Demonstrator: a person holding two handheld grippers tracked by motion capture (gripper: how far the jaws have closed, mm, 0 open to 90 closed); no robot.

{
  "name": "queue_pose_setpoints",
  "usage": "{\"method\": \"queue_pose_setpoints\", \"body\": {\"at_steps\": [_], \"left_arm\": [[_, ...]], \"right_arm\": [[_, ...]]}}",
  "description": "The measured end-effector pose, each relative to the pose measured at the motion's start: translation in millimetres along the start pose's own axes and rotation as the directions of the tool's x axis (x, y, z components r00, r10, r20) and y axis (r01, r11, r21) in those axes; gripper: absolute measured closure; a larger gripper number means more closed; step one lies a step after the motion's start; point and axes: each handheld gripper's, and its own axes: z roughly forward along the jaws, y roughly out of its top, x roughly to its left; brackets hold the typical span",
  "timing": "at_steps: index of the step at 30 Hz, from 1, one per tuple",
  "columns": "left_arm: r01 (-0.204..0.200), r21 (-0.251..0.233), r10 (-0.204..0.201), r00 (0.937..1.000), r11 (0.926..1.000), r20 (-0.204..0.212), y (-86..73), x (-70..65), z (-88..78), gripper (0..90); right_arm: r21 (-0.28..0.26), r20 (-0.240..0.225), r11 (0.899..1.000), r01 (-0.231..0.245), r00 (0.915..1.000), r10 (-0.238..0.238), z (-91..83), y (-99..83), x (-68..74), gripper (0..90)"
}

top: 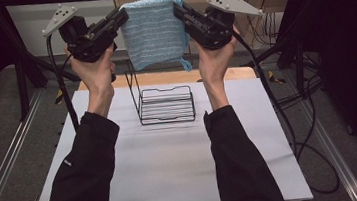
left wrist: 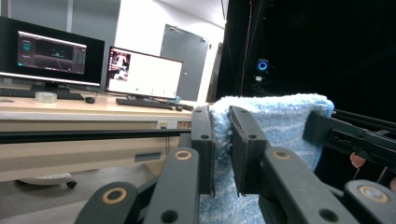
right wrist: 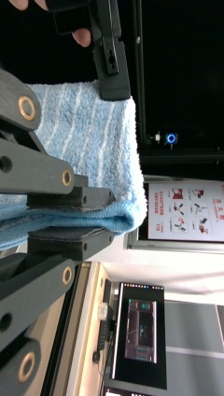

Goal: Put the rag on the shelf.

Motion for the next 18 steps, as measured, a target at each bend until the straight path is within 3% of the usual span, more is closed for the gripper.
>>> {"method": "queue_pose_setpoints", "body": {"at_steps": [7,18], "left_arm": [[-0.03,0.002,0.03,0.9994,0.9996,-0.02,6.2,1.2,9.7,80.3],[-0.031,0.0,0.031,0.9992,0.9995,-0.025,1.2,16.0,23.8,80.2]], "right_arm": [[-0.003,0.015,1.0,-0.013,0.9998,0.013,10.0,4.0,-7.6,81.6],[0.005,0.02,1.0,-0.018,0.9996,0.018,23.7,-1.7,-15.9,81.6]]}}
